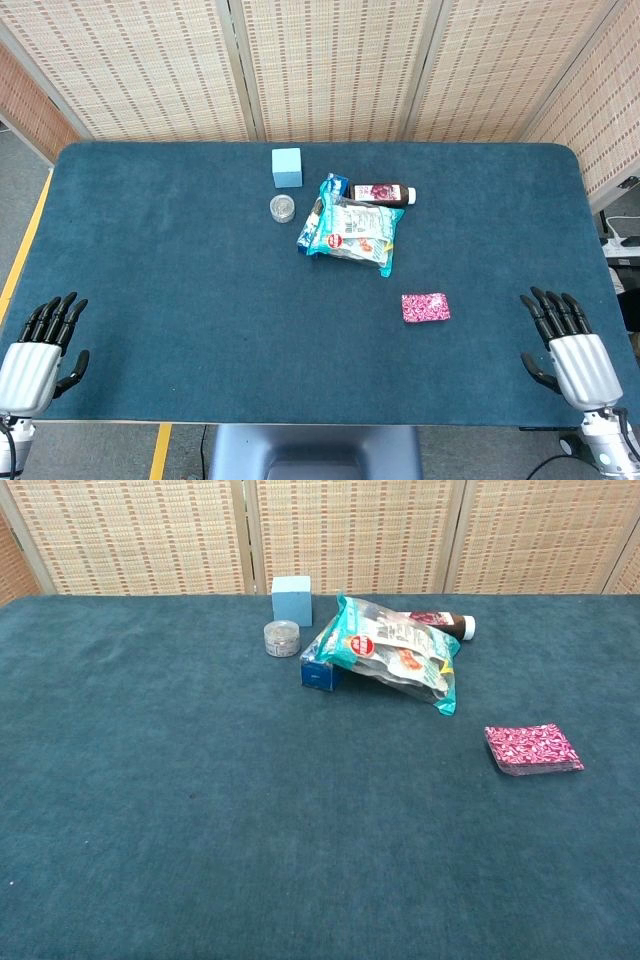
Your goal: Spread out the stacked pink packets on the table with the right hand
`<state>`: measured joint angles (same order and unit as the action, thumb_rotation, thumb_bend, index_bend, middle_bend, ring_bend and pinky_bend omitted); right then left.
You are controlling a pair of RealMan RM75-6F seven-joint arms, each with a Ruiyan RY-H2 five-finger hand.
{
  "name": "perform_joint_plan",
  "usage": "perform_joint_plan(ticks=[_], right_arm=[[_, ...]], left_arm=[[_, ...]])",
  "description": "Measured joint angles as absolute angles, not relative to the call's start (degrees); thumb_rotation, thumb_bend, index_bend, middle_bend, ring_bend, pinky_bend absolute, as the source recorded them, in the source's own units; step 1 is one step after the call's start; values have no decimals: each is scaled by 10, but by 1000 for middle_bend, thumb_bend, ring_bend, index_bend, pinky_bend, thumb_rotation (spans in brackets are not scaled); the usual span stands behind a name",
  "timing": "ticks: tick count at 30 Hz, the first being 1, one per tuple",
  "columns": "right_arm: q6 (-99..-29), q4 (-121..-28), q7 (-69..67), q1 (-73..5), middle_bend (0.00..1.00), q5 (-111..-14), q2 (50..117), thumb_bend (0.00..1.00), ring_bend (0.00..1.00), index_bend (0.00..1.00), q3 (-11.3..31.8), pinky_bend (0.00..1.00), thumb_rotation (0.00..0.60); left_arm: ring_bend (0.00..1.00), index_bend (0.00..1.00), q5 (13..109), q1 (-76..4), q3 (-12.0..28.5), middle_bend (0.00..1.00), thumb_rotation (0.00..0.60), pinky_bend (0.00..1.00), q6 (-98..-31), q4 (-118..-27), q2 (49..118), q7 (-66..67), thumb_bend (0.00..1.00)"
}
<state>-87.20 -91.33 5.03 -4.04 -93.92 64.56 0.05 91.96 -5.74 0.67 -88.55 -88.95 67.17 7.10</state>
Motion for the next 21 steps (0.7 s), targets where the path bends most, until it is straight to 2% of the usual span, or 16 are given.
perform_joint_plan(ticks=[8, 16, 21], right_arm=[[-839, -907, 63, -55, 0, -941, 662, 259, 0, 0, -2, 0, 600], [-741, -938, 125, -116, 0, -917, 670, 259, 0, 0, 18, 0, 600], [-654, -956, 183, -165, 3, -863, 682, 259, 0, 7, 38, 0, 600]], left_arm=[[0, 0, 915, -62, 4, 0, 600, 101, -869, -893, 667, 61, 450], [0, 0, 920, -67, 0, 0, 600, 84, -858, -895, 663, 55, 449], [0, 0, 914, -71, 1, 0, 600, 84, -850, -895, 662, 48, 449]])
